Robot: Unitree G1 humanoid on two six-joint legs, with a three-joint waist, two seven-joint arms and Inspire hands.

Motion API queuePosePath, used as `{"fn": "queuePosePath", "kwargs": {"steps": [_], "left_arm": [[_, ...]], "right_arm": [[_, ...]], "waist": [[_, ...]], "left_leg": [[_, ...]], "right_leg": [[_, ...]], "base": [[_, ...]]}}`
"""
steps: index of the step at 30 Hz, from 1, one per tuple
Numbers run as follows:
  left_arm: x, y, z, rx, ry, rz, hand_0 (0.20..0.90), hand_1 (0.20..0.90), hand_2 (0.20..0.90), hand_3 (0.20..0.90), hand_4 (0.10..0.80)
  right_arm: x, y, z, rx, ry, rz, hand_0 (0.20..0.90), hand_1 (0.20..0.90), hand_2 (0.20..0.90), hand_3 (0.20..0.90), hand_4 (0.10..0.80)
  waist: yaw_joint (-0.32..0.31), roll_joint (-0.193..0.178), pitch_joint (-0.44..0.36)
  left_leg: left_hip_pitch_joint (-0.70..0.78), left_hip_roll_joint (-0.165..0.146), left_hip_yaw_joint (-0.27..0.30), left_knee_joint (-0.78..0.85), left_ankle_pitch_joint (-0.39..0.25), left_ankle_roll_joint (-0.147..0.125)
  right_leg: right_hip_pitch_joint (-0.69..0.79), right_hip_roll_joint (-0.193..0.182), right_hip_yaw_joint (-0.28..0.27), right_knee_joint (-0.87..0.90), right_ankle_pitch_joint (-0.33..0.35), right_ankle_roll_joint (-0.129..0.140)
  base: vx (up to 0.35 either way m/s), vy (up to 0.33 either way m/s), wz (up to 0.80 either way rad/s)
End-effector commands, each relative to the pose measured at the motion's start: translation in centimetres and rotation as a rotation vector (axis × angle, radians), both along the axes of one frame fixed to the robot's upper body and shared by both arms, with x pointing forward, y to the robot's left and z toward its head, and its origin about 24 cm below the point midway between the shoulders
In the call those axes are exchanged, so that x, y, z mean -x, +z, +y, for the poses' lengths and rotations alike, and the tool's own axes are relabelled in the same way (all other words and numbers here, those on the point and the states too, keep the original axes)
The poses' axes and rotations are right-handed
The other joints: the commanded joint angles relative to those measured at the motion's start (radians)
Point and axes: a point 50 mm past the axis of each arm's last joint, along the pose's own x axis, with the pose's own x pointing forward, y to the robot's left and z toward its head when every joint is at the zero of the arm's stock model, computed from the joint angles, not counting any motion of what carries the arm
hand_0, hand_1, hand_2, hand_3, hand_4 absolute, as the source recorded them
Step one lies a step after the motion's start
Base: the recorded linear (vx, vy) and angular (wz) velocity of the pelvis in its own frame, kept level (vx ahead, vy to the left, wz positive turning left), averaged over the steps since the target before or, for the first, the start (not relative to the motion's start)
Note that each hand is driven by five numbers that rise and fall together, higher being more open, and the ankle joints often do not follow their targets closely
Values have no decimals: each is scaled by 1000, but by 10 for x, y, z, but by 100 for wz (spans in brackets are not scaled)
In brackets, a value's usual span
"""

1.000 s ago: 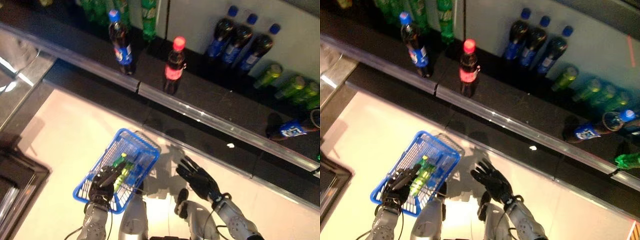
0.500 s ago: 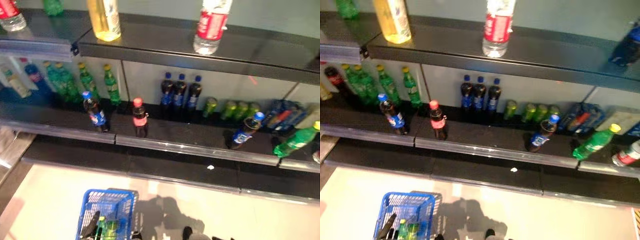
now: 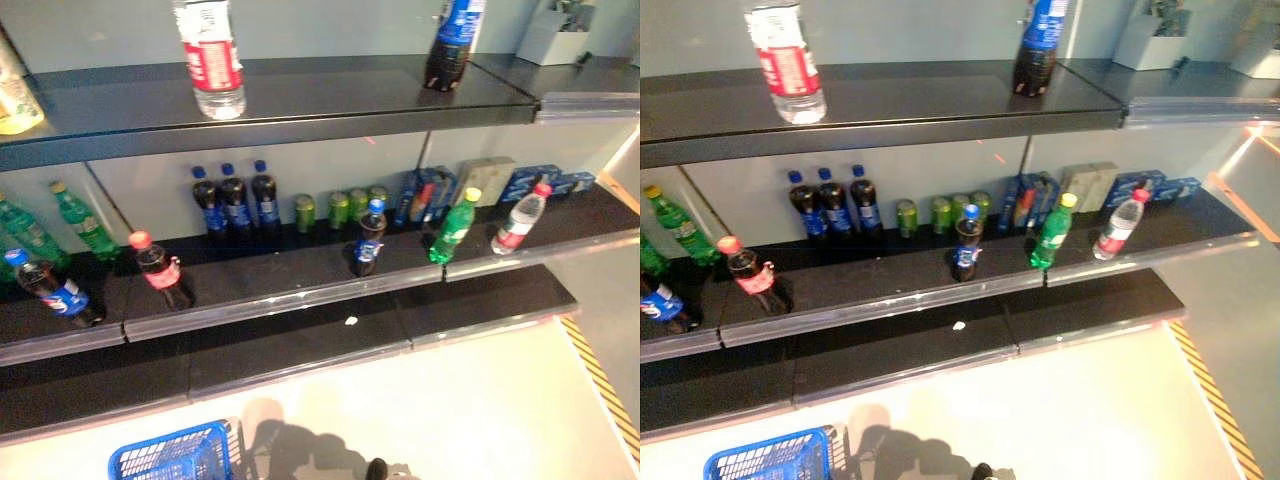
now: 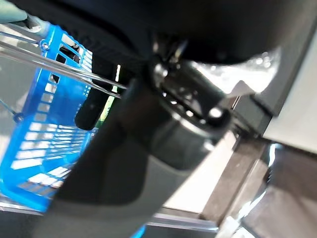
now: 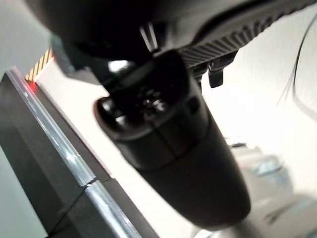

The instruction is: Pick up the drink and place into the basket.

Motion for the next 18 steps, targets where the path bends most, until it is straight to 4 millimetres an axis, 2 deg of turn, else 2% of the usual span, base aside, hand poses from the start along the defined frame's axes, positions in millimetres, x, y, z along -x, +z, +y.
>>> {"fn": "queuePosePath", "kwargs": {"steps": [1,2,3,4,5,7,9,10,11,13,14,15,16,17,18], "left_arm": [[19,21,44,-206,291,-62,300,300,300,200,100],[28,20,41,-191,346,-50,300,300,300,200,100],[36,20,39,-181,385,-35,300,300,300,200,100],[48,19,35,-168,439,-19,300,300,300,200,100],[57,19,32,-159,476,-8,300,300,300,200,100],[67,19,30,-150,520,6,300,300,300,200,100],[73,21,31,-143,523,27,300,300,300,200,100],[74,21,32,-146,524,25,300,300,300,200,100],[74,21,31,-149,532,21,300,300,300,200,100],[75,20,29,-156,538,16,300,300,300,200,100],[75,20,29,-156,538,15,300,300,300,200,100],[75,20,29,-160,538,15,300,300,300,200,100],[76,20,26,-173,555,18,300,300,300,200,100],[77,20,26,-174,555,20,300,300,300,200,100],[78,20,24,-182,557,32,300,300,300,200,100]], "right_arm": [[-18,3,-7,11,38,-34,900,900,900,900,800],[-23,5,-9,15,59,-43,900,900,900,900,800],[-28,6,-11,18,88,-46,900,900,900,900,800],[-36,8,-12,20,137,-52,900,900,900,900,800],[-43,9,-11,19,165,-58,900,900,900,900,800],[-53,10,-9,12,205,-63,900,900,900,900,800],[-60,10,-3,3,245,-70,900,900,900,900,800],[-61,9,-1,-2,244,-76,900,900,900,900,800],[-65,8,5,-13,248,-82,900,900,900,900,800],[-69,7,13,-26,262,-88,900,900,900,900,800],[-69,7,14,-25,261,-87,900,900,900,900,800],[-71,7,17,-30,268,-89,900,900,900,900,800],[-74,6,25,-41,271,-90,900,900,900,900,800],[-74,6,25,-42,271,-90,900,900,900,900,800],[-75,5,30,-48,273,-92,900,900,900,900,800]], "waist": [[-16,-61,34],[-4,-64,36],[6,-66,40],[25,-70,47],[42,-72,51],[65,-76,48],[100,-69,52],[111,-65,54],[136,-55,59],[165,-42,65],[166,-44,64],[178,-37,65],[203,-23,61],[208,-23,60],[219,-19,54]], "left_leg": [[-128,-27,-108,26,162,-30],[-146,-29,-178,58,173,-30],[-165,-48,-251,91,170,-21],[-187,-93,-347,137,147,2],[-202,-137,-404,168,112,22],[-227,-217,-457,188,69,57],[-257,-303,-491,195,28,87],[-267,-322,-500,186,29,91],[-303,-357,-519,156,51,87],[-360,-392,-529,122,102,78],[-359,-393,-528,119,104,78],[-387,-408,-525,104,130,73],[-445,-442,-485,51,194,65],[-449,-447,-476,43,200,66],[-469,-459,-438,25,220,68]], "right_leg": [[114,-16,52,-44,-47,51],[114,-1,77,-52,-49,40],[112,10,110,-50,-52,30],[111,21,155,-48,-54,20],[114,25,178,-49,-57,16],[111,36,201,-56,-55,9],[122,61,218,-54,-65,3],[126,70,215,-50,-70,1],[144,90,216,-49,-78,0],[168,114,219,-48,-93,-3],[167,112,220,-48,-94,-3],[180,127,222,-47,-99,-5],[217,164,235,-42,-121,-11],[221,168,240,-40,-125,-12],[242,192,250,-32,-145,-18]], "base": [[-9,-393,-58],[18,-362,-60],[61,-336,-70],[99,-263,-61],[87,-255,-110],[107,-223,-151],[204,-244,-158],[261,-243,-116],[259,-206,-42],[225,-148,15],[178,-93,-3],[362,-163,-62],[400,-178,-99],[531,-219,-81],[395,-145,3]]}}
